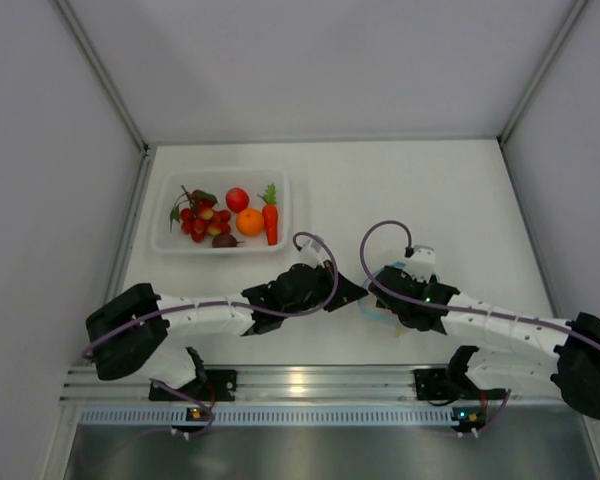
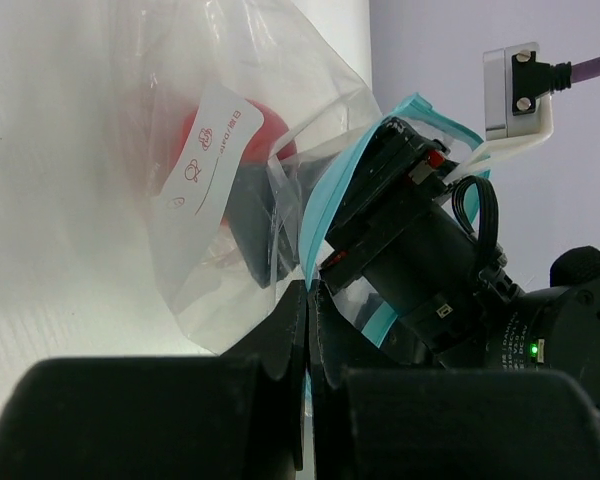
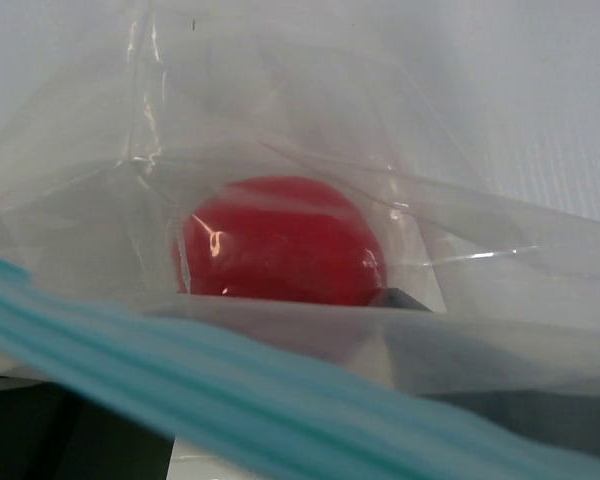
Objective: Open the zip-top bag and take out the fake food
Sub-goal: Pick up the fake fruit from the zipper food storage bag.
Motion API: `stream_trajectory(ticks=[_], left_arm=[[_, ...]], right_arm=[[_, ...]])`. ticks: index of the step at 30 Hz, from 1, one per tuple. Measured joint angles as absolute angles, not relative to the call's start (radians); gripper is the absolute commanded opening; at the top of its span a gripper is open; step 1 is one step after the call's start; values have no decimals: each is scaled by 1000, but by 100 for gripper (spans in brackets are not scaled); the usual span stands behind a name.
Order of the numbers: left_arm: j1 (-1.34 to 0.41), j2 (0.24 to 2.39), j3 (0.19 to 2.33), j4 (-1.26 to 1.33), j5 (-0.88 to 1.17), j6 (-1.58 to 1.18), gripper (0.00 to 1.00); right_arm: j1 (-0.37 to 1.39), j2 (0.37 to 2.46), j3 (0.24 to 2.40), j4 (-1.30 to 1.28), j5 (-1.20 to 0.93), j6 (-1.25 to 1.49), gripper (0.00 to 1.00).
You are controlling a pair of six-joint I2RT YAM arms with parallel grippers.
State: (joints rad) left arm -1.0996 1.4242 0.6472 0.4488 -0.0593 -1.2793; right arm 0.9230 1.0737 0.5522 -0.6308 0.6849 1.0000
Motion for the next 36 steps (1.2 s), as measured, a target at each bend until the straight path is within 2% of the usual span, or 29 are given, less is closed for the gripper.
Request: stream_trajectory(ticks=[4,9,11,12,15,23,26,27,30,33,36], left_arm=[[-1100,1422,646,445,-70,-1276,0],[-1100,1396,637,439,-80,-1269,0],[-1100,1383,632,438,-87,-1264,0],[-1100,1377,630,436,-89,-1261,0],[-1100,1366,628,430,-96,-1256,0],[-1100,1363,628,421,-98,-1252,0],[-1100,1363,628,418,-97,-1250,0],[-1100,1363,627,416,-96,-1249,0],[-1098,1363,627,408,-96,-1246,0],[-1097,1363,627,393,-102,-1242,0],[-1098,1356,627,362,-126,-1231,0]], right_arm=[[912,1106,550,-582,699,1008,63],[908,1108,543,-546,707,1009,56],[905,1107,543,-540,707,1005,58],[904,1107,540,-534,707,1000,65],[888,1105,527,-490,703,982,74],[840,1139,522,-395,682,915,70],[824,1148,520,-357,678,874,61],[820,1148,516,-342,675,858,51],[811,1148,508,-305,667,804,33],[808,1136,503,-294,652,768,25],[810,1106,497,-297,628,733,23]])
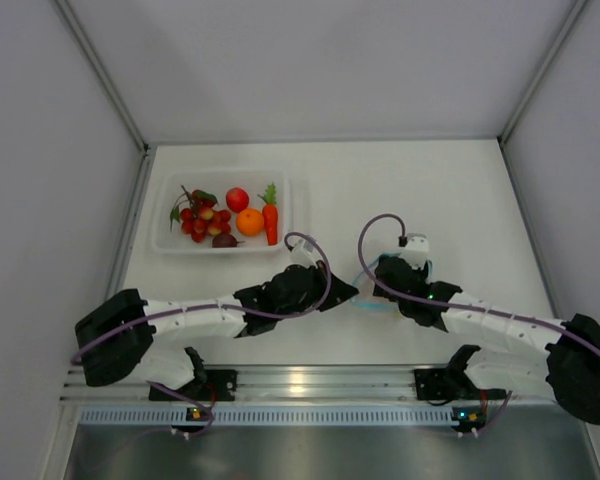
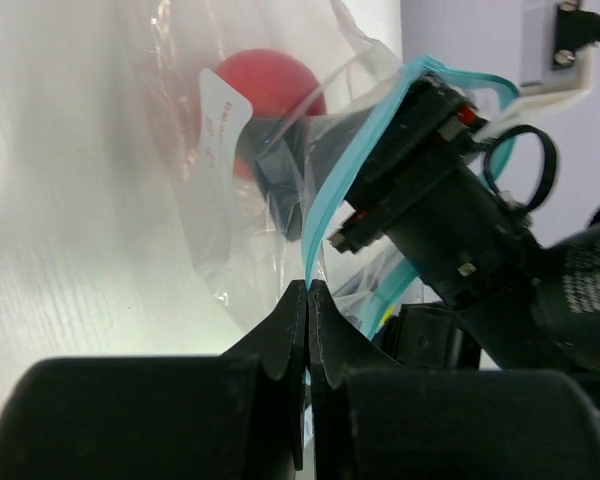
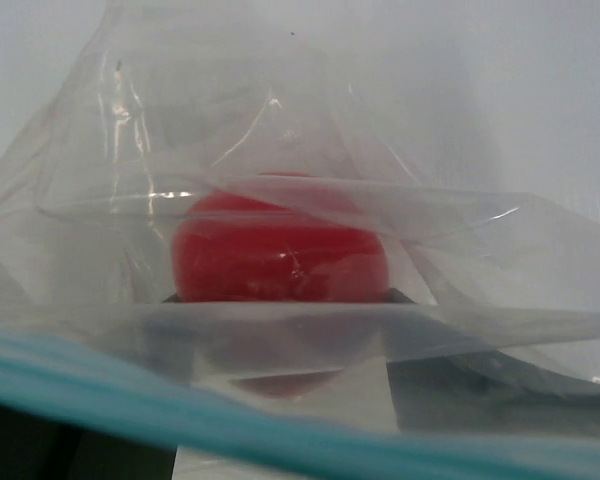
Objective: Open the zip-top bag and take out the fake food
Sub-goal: Pick up the fake fruit from the zipper food storage bag.
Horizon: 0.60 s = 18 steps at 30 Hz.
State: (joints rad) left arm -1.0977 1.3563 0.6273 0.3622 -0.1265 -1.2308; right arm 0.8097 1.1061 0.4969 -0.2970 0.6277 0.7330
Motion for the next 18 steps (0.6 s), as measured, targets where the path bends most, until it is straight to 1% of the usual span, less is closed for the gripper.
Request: stream_trajectory(ticks=[1,5,13,18], left_arm=[[-1097,1353,627,353,-135,-1229,0],[-1098,1332,630,300,-176,-1213,0],[-1098,1265,703,168,-246,-1131,0],[-1098,1259,762,110,-252,-1045,0]], right_arm=[[817,1092,497,-297,624,722,21],[870,1034,499,-305,628,686,20],[1016,972,537,-322,634,625,20],[1095,953,574,-323,636,574,19]])
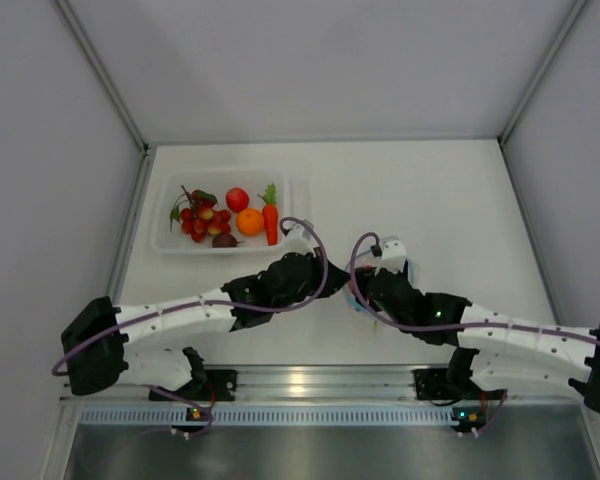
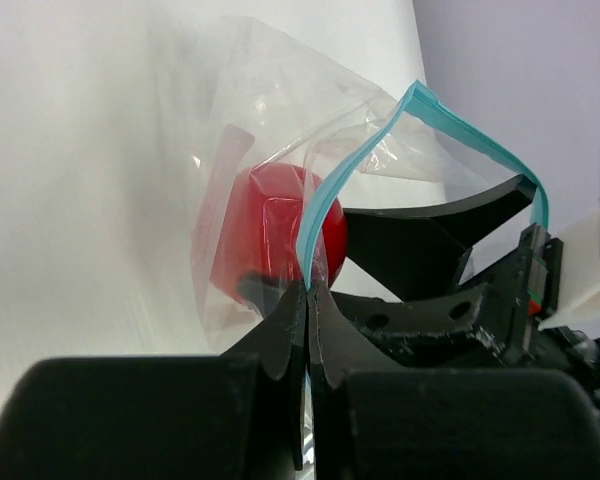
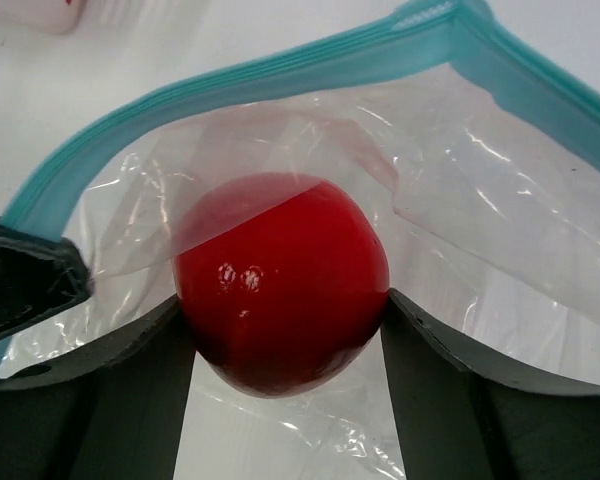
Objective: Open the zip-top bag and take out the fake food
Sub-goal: Pick up the fake fruit from the zipper food storage bag.
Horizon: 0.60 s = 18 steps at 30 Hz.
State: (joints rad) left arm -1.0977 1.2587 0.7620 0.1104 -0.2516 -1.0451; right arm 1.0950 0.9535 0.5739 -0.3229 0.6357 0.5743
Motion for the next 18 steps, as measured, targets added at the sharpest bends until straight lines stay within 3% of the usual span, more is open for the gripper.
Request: stream_trajectory(ticks=[18], left_arm=[[-1155,1186,829,-56,-339,-877,0]], right_arm=[[1119,941,791,-528,699,563,17]])
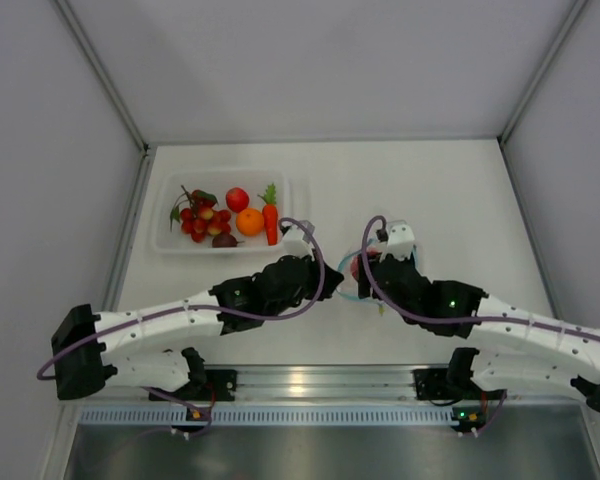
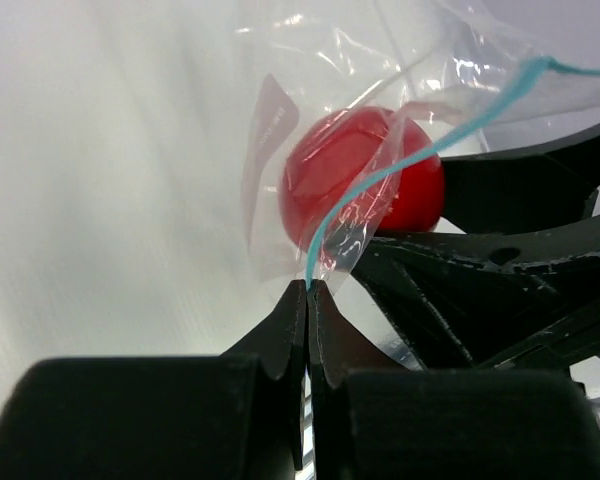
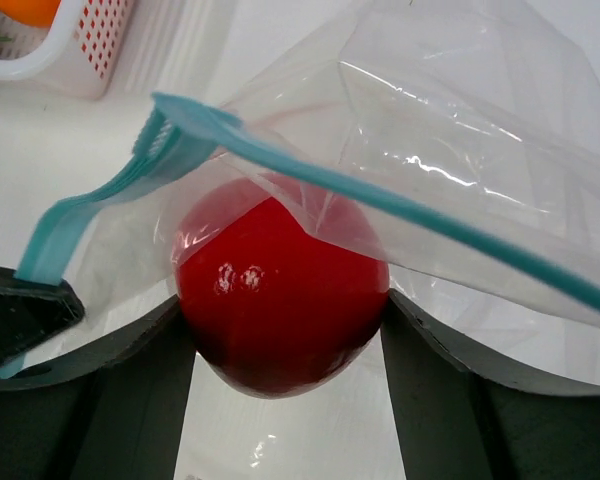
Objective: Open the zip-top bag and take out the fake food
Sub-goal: Pick up the fake fruit from the zipper food storage bag.
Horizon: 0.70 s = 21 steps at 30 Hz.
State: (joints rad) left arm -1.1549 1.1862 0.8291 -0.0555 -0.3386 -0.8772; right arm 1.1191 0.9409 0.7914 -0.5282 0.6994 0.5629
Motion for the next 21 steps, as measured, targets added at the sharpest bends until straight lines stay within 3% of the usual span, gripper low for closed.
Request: stream_trajectory(ticks=[21], left_arm=[[-1172,1126,774,-74,-496,-976,0]], right_arm=[[1124,680,670,-355,345,474,16]])
